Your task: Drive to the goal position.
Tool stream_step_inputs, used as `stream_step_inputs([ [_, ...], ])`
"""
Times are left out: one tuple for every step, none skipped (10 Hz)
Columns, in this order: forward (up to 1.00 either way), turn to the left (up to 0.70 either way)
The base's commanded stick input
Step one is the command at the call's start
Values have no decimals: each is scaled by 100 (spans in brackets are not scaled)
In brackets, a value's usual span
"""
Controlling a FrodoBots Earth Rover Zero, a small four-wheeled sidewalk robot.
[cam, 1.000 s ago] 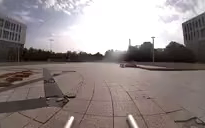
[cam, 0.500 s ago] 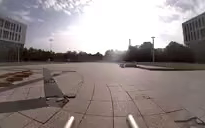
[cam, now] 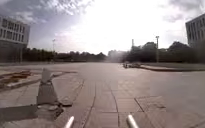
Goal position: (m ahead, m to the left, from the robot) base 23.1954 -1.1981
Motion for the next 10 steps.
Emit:
stream_step_inputs([
  [0,0],
  [0,0],
  [0,0],
  [0,0],
  [48,0],
  [100,0],
  [100,0],
  [100,0],
  [100,0],
  [100,0],
])
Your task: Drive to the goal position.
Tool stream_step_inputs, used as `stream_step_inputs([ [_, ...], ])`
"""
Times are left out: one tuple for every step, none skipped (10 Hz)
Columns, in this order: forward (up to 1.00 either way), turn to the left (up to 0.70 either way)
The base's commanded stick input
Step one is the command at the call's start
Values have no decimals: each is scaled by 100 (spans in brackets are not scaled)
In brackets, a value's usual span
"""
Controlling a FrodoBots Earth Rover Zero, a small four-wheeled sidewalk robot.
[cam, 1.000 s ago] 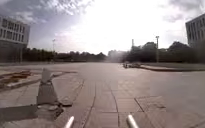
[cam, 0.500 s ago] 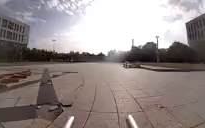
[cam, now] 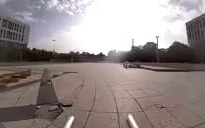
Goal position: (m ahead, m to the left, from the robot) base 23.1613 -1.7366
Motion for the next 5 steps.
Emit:
stream_step_inputs([
  [100,0],
  [100,0],
  [100,0],
  [100,0],
  [100,0],
])
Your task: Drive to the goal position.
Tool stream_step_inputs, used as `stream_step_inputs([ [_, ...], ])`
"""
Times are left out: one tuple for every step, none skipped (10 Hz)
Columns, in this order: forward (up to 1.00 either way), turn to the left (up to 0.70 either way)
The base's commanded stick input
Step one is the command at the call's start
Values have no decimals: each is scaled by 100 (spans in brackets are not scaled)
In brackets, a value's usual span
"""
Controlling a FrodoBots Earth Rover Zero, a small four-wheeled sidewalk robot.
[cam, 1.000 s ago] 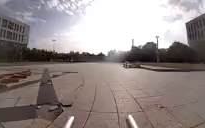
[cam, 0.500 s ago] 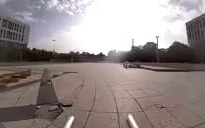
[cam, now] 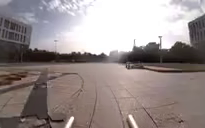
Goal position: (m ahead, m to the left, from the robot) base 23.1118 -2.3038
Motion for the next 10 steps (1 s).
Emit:
stream_step_inputs([
  [100,0],
  [100,0],
  [100,0],
  [100,0],
  [100,0],
  [100,0],
  [100,0],
  [100,0],
  [100,0],
  [100,0],
])
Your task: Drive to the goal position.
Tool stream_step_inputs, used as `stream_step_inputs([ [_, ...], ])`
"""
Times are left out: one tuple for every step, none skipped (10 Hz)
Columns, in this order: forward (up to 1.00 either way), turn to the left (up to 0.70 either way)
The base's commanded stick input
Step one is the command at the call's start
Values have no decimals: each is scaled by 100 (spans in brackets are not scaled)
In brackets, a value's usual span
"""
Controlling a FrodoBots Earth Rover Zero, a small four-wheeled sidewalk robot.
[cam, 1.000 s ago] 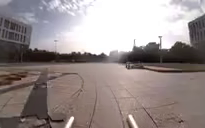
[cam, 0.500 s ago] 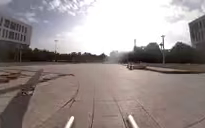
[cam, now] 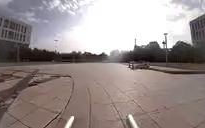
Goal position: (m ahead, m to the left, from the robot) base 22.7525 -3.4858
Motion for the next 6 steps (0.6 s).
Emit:
stream_step_inputs([
  [100,0],
  [100,0],
  [100,0],
  [100,15],
  [100,31],
  [100,40],
])
